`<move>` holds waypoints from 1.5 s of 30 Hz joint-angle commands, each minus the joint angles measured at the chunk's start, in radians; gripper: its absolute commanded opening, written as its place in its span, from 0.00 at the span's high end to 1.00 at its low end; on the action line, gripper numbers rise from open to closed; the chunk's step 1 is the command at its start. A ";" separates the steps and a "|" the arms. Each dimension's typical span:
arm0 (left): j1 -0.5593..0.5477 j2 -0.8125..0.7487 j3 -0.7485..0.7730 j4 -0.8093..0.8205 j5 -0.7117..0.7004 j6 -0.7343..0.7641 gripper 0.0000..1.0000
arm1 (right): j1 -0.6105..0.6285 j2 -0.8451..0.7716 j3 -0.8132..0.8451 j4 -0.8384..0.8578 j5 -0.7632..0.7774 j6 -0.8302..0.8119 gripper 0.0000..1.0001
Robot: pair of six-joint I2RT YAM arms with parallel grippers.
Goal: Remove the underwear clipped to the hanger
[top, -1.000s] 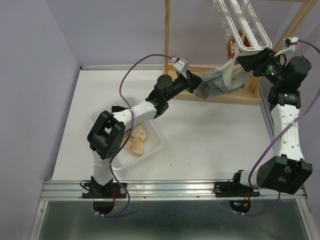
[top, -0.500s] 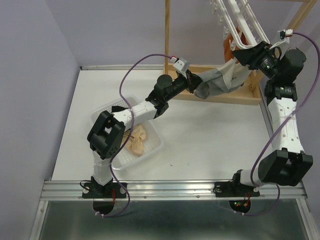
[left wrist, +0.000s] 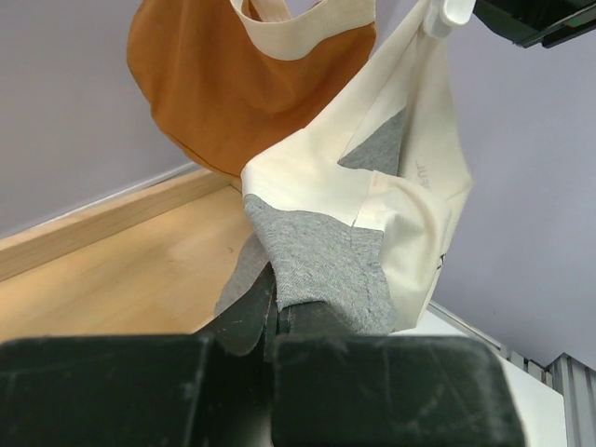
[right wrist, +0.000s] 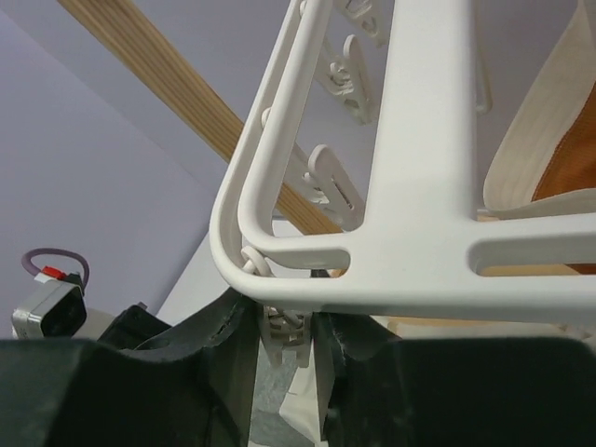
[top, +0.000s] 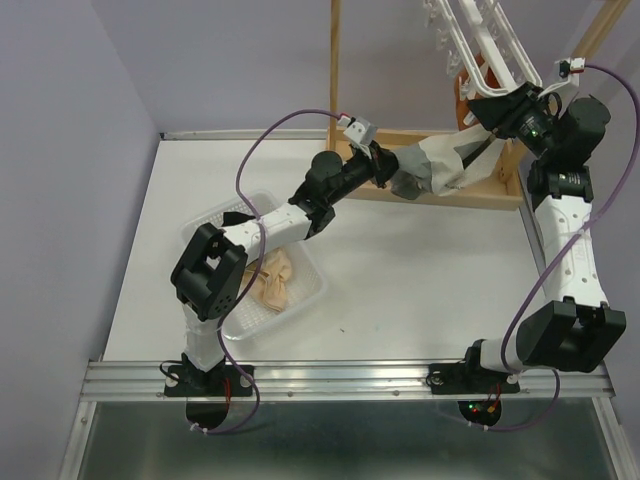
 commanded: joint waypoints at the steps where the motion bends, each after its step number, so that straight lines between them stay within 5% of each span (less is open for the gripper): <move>1: -0.001 -0.079 -0.012 0.070 -0.018 0.002 1.00 | 0.005 -0.069 0.014 0.035 0.033 -0.051 0.56; 3: -0.001 -0.090 -0.020 0.070 -0.029 0.005 1.00 | 0.005 -0.091 -0.009 0.014 0.055 -0.104 0.37; 8: 0.007 -0.102 -0.043 0.073 -0.041 0.007 1.00 | -0.005 -0.169 -0.046 -0.075 0.107 -0.226 0.25; 24: 0.019 -0.097 -0.043 0.090 -0.017 -0.009 1.00 | -0.231 -0.260 -0.042 -0.252 0.098 -0.301 0.24; 29: 0.022 -0.108 -0.048 0.093 0.003 -0.007 1.00 | -0.242 -0.206 -0.025 -0.241 0.006 -0.335 0.22; 36: 0.054 -0.123 -0.046 0.074 -0.011 -0.023 1.00 | -0.309 -0.087 -0.006 -0.057 -0.339 -0.401 0.18; 41: 0.076 -0.122 -0.034 0.059 -0.009 -0.032 1.00 | -0.309 -0.036 -0.023 -0.003 -0.542 -0.651 0.17; 45: 0.081 -0.117 -0.023 0.051 0.000 -0.030 1.00 | -0.309 0.018 0.012 0.044 -0.622 -0.695 0.16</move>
